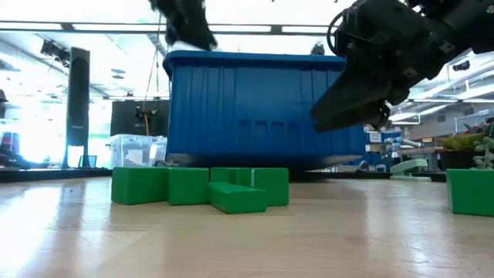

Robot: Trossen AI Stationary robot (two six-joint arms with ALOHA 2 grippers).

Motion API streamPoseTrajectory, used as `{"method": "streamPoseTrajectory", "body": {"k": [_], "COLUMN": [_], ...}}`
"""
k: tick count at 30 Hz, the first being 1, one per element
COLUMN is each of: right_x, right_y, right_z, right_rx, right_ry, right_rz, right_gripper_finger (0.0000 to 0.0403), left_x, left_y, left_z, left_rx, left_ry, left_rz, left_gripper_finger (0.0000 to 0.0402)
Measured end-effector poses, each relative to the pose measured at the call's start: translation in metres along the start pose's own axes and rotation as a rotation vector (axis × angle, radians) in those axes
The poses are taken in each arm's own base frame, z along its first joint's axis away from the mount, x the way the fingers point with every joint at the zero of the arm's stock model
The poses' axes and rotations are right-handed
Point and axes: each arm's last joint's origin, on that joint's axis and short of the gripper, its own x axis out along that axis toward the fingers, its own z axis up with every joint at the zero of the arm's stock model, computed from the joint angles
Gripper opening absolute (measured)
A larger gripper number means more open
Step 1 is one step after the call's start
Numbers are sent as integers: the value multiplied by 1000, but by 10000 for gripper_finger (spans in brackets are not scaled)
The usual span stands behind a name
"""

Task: Sort Items/Unsort Items

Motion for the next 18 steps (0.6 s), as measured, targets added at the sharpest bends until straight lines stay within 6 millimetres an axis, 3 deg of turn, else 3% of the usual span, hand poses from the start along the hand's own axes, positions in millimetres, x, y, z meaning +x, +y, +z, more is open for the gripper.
{"method": "streamPoseTrajectory", "body": {"k": [10,18], "right_x": [-1,-3], "right_y": [2,6], "right_z": [-2,-5], "right_rx": [8,6], "right_ry": [18,26], "right_rz": [13,33], "right_gripper_finger": [174,174], "left_x": [-30,-33], "left_y": [-84,-134], "left_z": [-19,-67], "left_rx": [205,279], "left_ry": [44,149], "left_rz": [-233,-368], "left_gripper_finger": [181,181]}}
